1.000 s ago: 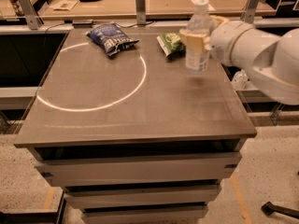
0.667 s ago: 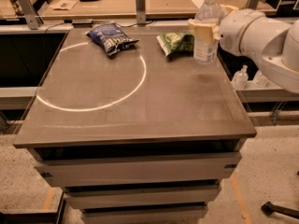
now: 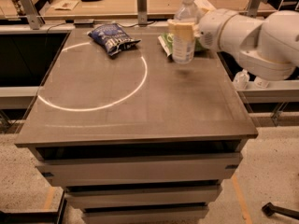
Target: Move blue plastic bottle near green rice chip bag
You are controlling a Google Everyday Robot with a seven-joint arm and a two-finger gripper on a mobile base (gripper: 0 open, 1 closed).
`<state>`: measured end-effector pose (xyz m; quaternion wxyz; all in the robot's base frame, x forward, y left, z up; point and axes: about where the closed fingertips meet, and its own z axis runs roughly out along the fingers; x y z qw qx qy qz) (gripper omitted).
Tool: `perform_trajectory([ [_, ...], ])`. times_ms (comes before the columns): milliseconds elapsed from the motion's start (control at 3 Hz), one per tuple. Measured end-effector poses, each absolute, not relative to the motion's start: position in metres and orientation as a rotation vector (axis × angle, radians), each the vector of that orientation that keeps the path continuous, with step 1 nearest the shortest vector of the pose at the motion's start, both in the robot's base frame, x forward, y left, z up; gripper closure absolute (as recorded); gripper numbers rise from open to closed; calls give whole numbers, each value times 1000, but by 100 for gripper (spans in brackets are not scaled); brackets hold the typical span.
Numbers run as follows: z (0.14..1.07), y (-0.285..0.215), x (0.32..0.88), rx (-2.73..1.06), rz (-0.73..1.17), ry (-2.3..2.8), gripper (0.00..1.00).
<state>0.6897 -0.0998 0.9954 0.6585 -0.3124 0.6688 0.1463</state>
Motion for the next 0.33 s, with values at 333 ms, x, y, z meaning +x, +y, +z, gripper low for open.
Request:
perform_trajectory([
  [333,981,-69,705,-678,460,1521,100],
])
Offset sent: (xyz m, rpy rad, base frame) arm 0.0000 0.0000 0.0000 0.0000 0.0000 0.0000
